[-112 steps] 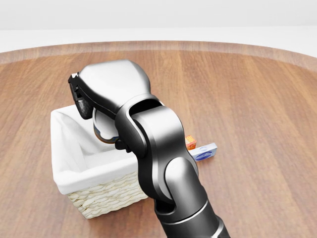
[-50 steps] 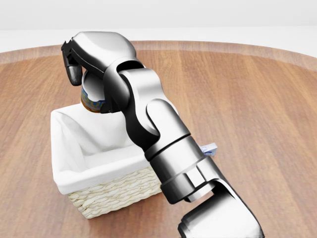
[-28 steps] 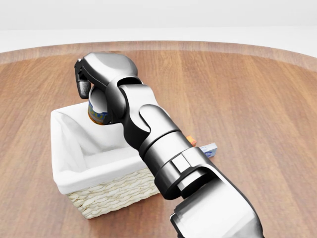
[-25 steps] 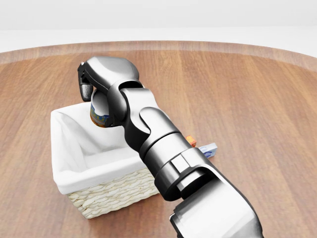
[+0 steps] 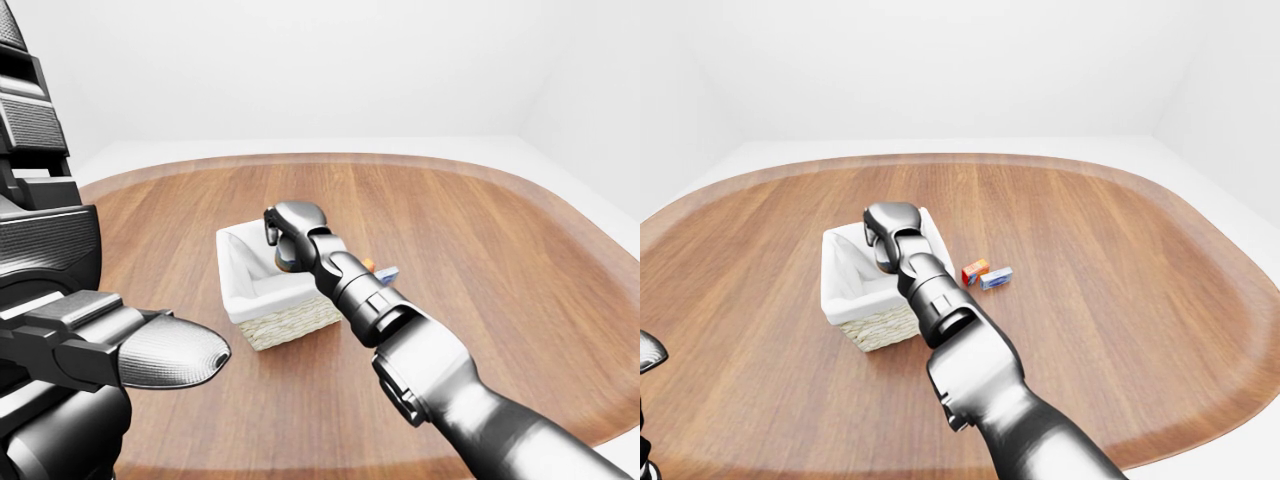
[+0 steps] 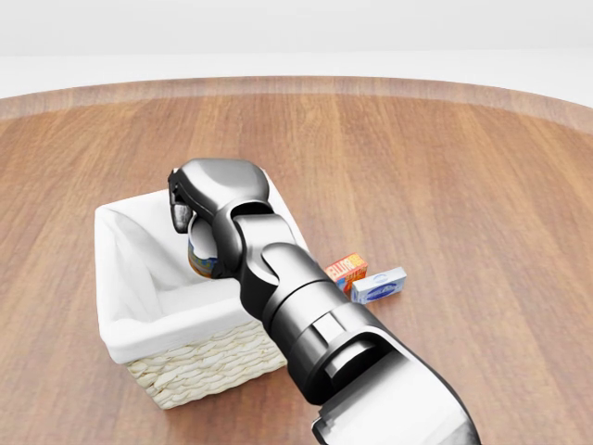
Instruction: Pick up the alphabet soup and put it in the basket.
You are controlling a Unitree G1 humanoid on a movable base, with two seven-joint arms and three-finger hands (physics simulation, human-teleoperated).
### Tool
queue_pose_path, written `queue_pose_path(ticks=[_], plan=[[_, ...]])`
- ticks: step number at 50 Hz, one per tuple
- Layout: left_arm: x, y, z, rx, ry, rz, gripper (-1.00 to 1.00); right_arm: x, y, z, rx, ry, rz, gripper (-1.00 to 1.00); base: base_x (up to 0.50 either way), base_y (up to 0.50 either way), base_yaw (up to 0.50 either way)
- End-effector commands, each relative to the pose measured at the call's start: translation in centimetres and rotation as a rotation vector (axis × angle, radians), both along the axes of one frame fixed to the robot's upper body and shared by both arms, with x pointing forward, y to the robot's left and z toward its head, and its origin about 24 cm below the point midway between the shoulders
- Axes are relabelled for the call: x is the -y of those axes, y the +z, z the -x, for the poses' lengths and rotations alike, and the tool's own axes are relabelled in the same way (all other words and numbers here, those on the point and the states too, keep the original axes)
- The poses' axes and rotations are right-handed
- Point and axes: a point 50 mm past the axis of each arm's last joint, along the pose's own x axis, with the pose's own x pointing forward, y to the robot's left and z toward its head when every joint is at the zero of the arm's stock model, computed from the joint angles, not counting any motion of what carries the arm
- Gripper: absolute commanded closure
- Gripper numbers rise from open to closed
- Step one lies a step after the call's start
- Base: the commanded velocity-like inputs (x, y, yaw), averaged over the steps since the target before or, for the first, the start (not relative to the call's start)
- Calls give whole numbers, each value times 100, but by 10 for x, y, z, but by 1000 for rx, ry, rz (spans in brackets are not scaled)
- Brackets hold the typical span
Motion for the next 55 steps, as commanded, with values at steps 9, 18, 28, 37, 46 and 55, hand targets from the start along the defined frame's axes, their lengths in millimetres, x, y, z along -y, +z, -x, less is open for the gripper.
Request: queue_pose_path(ticks=[9, 18, 28, 37, 46, 55], plan=[[-1, 1, 0, -6, -6, 7, -100, -2, -14, 5, 15, -8, 27, 97, 0, 0, 0], [0, -1, 0, -7, -2, 0, -100, -5, -10, 5, 39, -5, 24, 96, 0, 0, 0], [0, 0, 0, -5, -9, 10, -100, -10, -6, 7, 60, 3, 15, 97, 0, 0, 0], [0, 0, 0, -13, -14, 13, -100, -15, -2, 8, 65, 17, 16, 97, 0, 0, 0], [0, 0, -1, -18, -20, 10, -100, -20, -2, 11, 74, 29, 13, 97, 0, 0, 0], [1, 1, -1, -17, -35, 8, -100, -22, 4, 11, 87, 37, 17, 97, 0, 0, 0]])
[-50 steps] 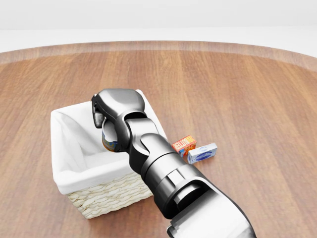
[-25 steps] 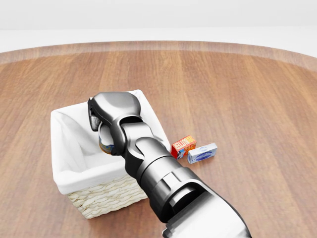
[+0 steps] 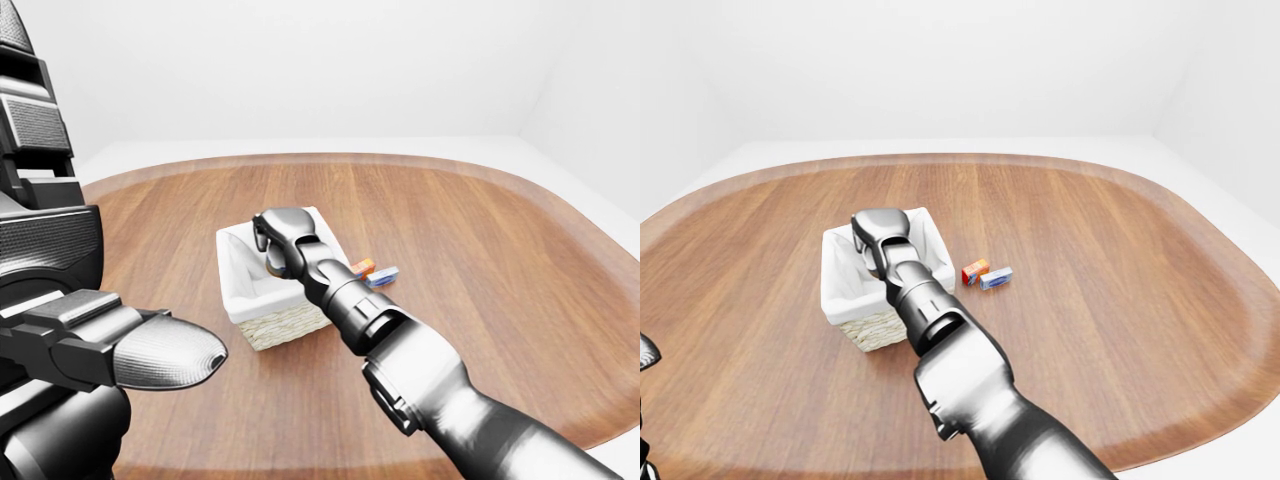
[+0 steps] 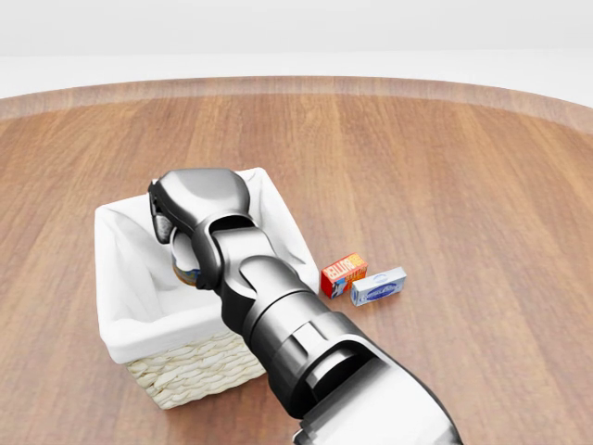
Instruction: Pick up the alphabet soup and put it in the basket.
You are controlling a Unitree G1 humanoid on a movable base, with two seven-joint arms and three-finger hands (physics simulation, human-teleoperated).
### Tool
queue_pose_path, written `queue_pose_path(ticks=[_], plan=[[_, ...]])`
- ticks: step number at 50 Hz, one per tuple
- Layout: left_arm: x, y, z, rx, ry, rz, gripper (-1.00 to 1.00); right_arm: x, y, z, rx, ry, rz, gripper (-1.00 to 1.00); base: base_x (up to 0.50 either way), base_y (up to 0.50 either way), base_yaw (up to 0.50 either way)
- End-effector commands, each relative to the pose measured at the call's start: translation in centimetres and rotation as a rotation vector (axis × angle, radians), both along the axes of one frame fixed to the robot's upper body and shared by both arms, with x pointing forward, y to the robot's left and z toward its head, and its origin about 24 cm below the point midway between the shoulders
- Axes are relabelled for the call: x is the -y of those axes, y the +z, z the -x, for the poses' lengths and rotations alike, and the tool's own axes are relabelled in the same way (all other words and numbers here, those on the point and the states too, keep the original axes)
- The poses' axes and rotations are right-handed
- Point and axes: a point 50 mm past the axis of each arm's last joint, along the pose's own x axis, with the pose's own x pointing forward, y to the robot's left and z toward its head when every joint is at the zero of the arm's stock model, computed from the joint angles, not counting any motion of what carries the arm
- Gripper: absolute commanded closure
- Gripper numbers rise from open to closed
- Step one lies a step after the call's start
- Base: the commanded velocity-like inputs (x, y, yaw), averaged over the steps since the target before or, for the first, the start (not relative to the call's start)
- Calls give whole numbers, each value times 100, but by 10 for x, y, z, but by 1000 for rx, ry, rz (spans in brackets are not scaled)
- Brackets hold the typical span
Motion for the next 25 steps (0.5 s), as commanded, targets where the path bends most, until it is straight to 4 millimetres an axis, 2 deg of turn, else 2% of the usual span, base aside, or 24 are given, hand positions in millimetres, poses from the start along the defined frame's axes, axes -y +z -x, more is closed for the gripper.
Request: queue_pose_path(ticks=[1, 15, 16, 17, 18, 25], plan=[[1, 1, 0, -3, -21, -5, -100, -6, 12, 0, 56, 10, -10, 97, 0, 0, 0], [1, 1, 0, -6, -19, -5, -100, -8, 13, 1, 75, 7, -28, 100, 0, 0, 0], [1, 0, 0, -7, -18, -6, -100, -9, 13, 2, 68, 8, -33, 13, 0, 0, 0], [1, 0, 0, -6, -16, -6, -100, -9, 12, 2, 68, 8, -33, 13, 0, 0, 0], [1, 1, 0, -4, -20, -4, -100, -10, 15, 2, 76, 9, -38, -100, 0, 0, 0], [1, 0, 0, 3, -6, 0, -100, -9, 17, 1, 75, 3, -56, -100, 0, 0, 0]])
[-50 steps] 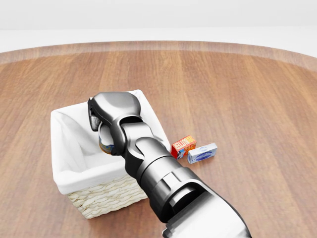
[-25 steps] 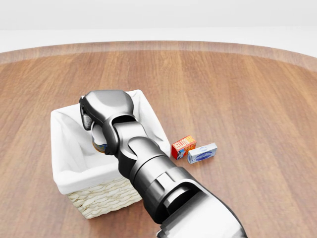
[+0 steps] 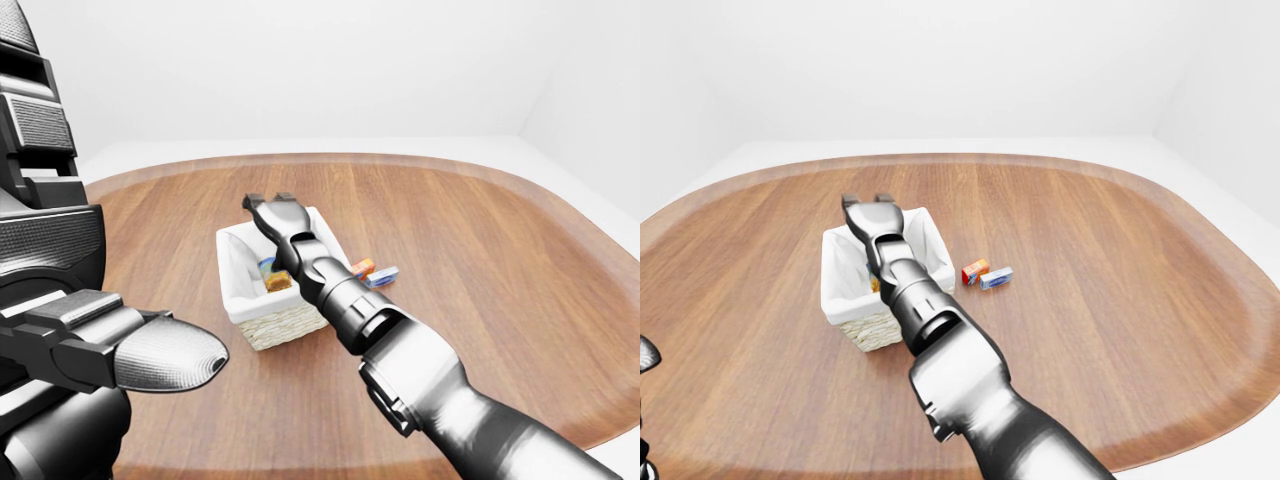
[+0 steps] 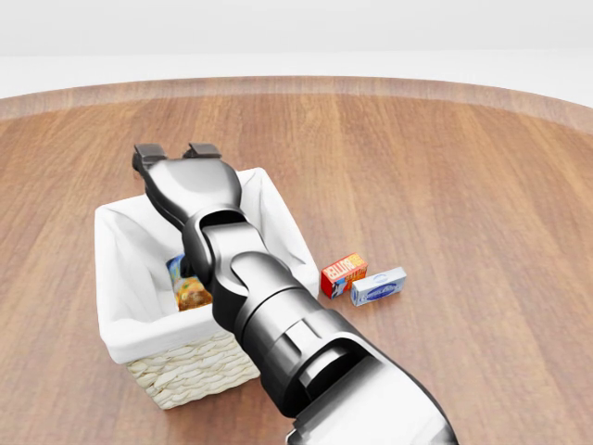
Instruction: Pick up the alphabet soup and put it in the basket.
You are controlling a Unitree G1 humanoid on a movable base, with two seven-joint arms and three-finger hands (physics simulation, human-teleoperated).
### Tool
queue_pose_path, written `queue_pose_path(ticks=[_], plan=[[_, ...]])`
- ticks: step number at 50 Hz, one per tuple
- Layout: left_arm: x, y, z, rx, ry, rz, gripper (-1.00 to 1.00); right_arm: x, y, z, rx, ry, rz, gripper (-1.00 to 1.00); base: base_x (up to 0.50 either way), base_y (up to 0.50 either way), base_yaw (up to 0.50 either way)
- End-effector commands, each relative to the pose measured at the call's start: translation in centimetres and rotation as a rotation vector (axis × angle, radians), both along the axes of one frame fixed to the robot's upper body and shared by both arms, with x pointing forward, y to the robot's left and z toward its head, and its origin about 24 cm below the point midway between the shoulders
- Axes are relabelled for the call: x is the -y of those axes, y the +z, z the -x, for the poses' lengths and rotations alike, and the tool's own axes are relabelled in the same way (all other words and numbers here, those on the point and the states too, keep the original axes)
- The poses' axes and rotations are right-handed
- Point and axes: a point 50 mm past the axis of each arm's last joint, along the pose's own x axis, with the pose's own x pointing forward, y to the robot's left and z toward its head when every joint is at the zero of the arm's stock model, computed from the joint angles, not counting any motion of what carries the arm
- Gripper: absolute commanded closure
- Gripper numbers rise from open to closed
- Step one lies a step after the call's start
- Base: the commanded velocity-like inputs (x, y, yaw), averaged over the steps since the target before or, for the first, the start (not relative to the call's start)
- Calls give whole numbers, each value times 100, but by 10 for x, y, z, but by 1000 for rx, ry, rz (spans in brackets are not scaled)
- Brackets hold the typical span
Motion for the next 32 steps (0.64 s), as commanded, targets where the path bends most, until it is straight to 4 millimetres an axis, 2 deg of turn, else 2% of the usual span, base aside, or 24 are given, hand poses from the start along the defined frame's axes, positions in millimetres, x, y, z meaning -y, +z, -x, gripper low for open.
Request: queue_pose_path(ticks=[1, 9, 17, 32], plan=[[0, 0, 0, 6, 0, 3, -100, -1, 6, -1, 30, -6, -27, -100, 0, 0, 0], [1, 0, 0, -2, -4, -4, -100, -2, 10, -1, 41, -7, -40, -100, 0, 0, 0], [0, 0, 0, 7, 9, 4, -100, -11, 43, -2, 99, 20, -95, -100, 0, 0, 0], [1, 0, 0, -1, -5, -4, -100, -12, 47, -2, 117, 24, -100, -100, 0, 0, 0]])
